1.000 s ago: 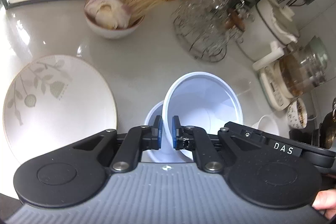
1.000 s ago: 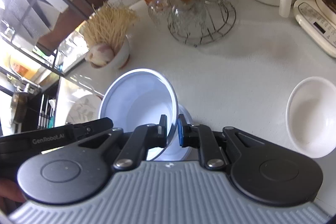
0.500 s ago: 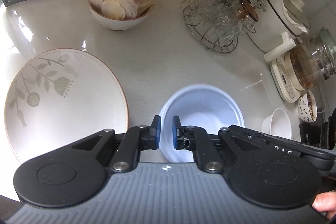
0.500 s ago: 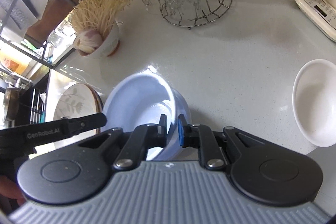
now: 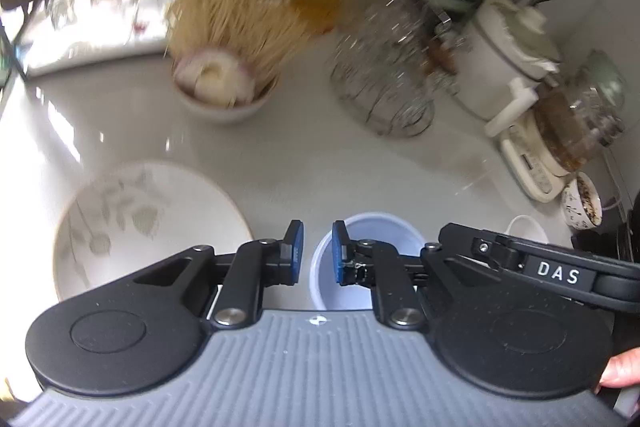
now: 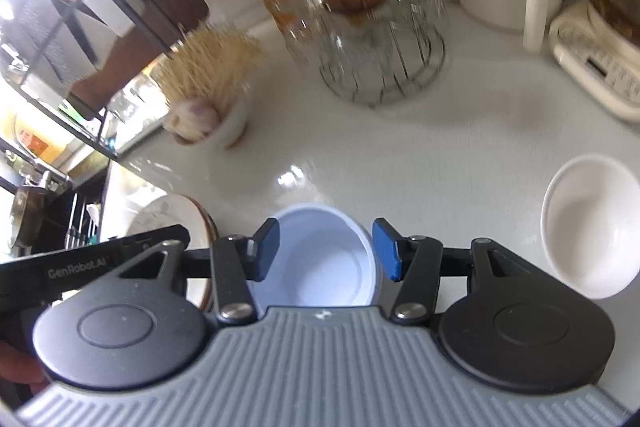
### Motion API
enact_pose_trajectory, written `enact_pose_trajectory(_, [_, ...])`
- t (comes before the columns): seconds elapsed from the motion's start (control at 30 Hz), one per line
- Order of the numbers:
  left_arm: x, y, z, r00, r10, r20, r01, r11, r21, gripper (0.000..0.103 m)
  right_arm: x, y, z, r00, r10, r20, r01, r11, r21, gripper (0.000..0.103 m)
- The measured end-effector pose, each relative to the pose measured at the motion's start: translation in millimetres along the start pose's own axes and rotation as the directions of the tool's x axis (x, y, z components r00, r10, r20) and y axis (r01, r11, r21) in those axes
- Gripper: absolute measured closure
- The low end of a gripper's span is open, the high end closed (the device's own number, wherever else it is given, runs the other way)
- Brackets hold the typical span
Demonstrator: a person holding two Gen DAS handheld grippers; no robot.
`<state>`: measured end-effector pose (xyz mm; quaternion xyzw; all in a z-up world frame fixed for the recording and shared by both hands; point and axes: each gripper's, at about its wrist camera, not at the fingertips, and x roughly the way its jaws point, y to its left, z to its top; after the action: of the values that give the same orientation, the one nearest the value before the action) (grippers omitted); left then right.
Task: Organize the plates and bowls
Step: 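Open both grippers to release the nested bowl, then move both grippers to the white ceramic bowl by the tea maker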
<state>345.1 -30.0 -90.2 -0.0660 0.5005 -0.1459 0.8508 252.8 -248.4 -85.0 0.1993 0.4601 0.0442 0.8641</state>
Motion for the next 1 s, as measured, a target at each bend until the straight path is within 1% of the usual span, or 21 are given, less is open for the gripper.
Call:
enact_pose_trajectory(0.13, [-20.9,-8.5,2.8,0.998,-0.049,0.048,0.047,0.998,0.038,0.087,-21.9,8.4,-0.3,0.997,-0.009,0.074,0.010,1.000,-0.021,0.048])
enact_pose_trajectory(0.2, [-31.5,-12.2,2.9,0.994,-0.085,0.070,0.081,0.995,0.058,0.087,-32.8,11.6,-1.6,0.994,-0.016,0.113,0.019,1.000,-0.025,0.048])
enact_pose_trajectory(0.33, [-52.4,-23.3,0.4,0.985,-0.113,0.126,0.099,0.988,0.115,0.087,-51.8,16.1,-6.3,0.982,-0.045,0.185,0.050,0.999,-0.021,0.048])
enact_pose_trajectory(0.43, [-64.9,-27.9,-3.4,0.980,-0.132,0.147,0.111,0.983,0.146,0.087,-62.8,17.7,-13.0,0.974,-0.064,0.219,0.068,0.998,-0.010,0.048])
enact_pose_trajectory(0.57, [-75.9,-31.3,-9.9,0.978,-0.146,0.149,0.119,0.977,0.178,0.087,-74.4,20.4,-25.9,0.963,-0.092,0.253,0.091,0.996,0.015,0.048])
enact_pose_trajectory(0.73, [-78.3,-28.6,-20.2,0.981,-0.153,0.121,0.128,0.973,0.193,0.087,-80.6,20.7,-48.1,0.952,-0.128,0.277,0.119,0.992,0.049,0.048])
enact_pose_trajectory(0.87, [-74.8,-27.2,-30.4,0.983,-0.156,0.094,0.135,0.970,0.201,0.086,-84.2,19.2,-63.8,0.950,-0.154,0.272,0.141,0.988,0.069,0.048])
enact_pose_trajectory(1.0, [-71.5,-30.9,-35.6,0.984,-0.160,0.075,0.141,0.967,0.212,0.081,-88.1,14.3,-66.7,0.947,-0.174,0.269,0.156,0.984,0.090,0.048])
